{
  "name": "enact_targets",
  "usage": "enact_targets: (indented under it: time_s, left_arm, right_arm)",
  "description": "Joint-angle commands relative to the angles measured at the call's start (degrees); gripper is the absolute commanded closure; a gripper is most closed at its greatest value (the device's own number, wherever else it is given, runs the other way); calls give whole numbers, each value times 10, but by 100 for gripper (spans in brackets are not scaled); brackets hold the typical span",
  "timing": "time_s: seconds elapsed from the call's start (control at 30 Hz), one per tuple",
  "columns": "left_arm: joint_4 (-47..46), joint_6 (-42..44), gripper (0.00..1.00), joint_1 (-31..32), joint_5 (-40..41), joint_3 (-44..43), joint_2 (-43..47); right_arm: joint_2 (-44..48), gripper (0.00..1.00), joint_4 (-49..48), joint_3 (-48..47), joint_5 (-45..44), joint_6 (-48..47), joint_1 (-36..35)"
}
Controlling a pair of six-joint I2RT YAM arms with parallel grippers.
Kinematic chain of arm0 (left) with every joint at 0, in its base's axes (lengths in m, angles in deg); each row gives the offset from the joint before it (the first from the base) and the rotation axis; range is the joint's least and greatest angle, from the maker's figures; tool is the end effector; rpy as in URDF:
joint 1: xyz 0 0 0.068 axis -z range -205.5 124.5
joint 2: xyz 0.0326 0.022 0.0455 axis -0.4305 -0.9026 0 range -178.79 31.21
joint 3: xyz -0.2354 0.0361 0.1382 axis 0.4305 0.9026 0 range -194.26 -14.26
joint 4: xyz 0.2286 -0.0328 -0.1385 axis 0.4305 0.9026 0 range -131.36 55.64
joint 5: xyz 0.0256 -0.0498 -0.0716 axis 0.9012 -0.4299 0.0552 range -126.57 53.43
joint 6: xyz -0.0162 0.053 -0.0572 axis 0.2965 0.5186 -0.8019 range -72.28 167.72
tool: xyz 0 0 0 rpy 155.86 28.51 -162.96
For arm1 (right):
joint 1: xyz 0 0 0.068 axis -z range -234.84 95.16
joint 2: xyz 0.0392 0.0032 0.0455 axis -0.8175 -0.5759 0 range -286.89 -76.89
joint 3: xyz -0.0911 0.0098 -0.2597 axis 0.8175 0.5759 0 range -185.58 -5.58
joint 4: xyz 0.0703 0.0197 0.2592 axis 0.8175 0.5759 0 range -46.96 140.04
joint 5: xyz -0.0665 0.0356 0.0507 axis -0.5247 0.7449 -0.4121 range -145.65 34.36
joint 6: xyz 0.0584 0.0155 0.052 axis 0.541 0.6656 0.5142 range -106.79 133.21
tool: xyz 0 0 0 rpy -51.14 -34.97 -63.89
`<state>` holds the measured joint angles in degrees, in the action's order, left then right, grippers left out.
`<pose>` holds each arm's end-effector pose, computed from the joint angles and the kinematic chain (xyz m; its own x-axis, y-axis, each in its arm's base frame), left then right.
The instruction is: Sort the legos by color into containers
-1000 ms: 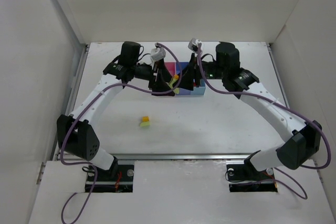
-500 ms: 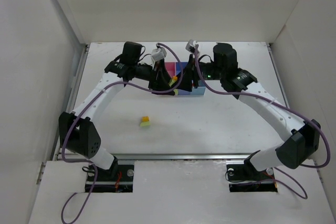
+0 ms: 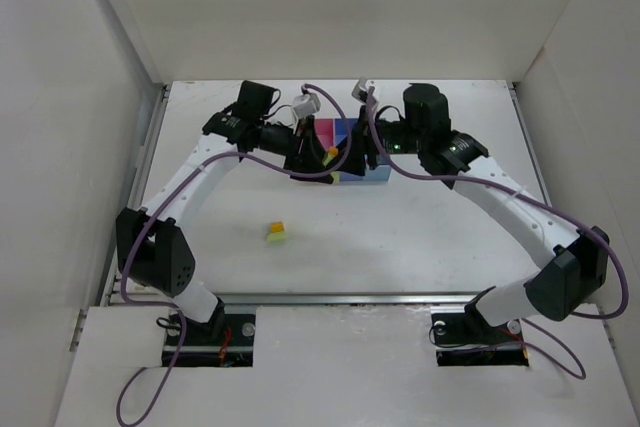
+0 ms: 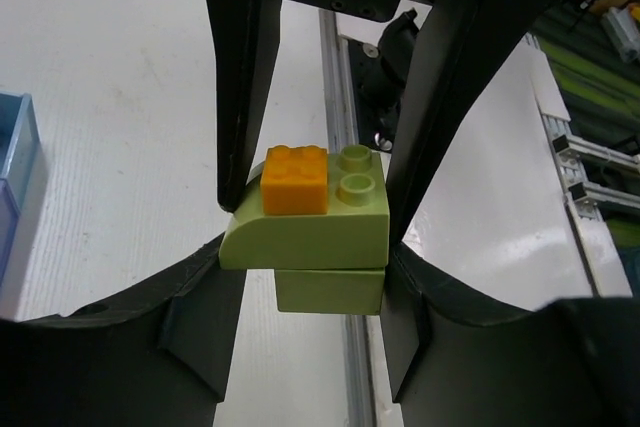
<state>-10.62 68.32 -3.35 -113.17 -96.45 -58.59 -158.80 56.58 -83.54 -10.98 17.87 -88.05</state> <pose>0.2977 -0.1932 0.3503 -0.2586 0.1933 -0.9464 0.9454 -0.1507 -0.2891 0.2717 0.2356 0.3829 -0.3279 -0.1456 -0.9334 -0.9269 0.2404 0.2882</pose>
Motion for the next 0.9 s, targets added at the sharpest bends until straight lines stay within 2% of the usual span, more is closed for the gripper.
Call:
enact_targets:
  time_s: [0.0,0.13,0.23,0.5,0.57,0.7,0.87]
  left_arm:
    - [78,81,100,2,42,-24,-13]
    - [130,148,100,2,90,-12,-19]
    - [150,179,100,-10,90,4,-19]
    - [135,185,100,-15,96,12,-13]
    - [115,146,100,-15,114,12,-25]
    - [5,60,100,-20,191,6,-40]
    - [-104,-2,100,-20,312,-2,-78]
  right_arm:
    - [8,100,-11,-26,-30,1,-9]
    - [18,100,10,-26,-96,8,17]
    - [31,100,10,-26,-111,21,28]
    - [14,100,17,-16,-118,28,48]
    - [14,100,22,-16,-132,28,48]
    - [9,100,27,-9,-164,45,64]
    - [23,100,27,17,-197,60,97]
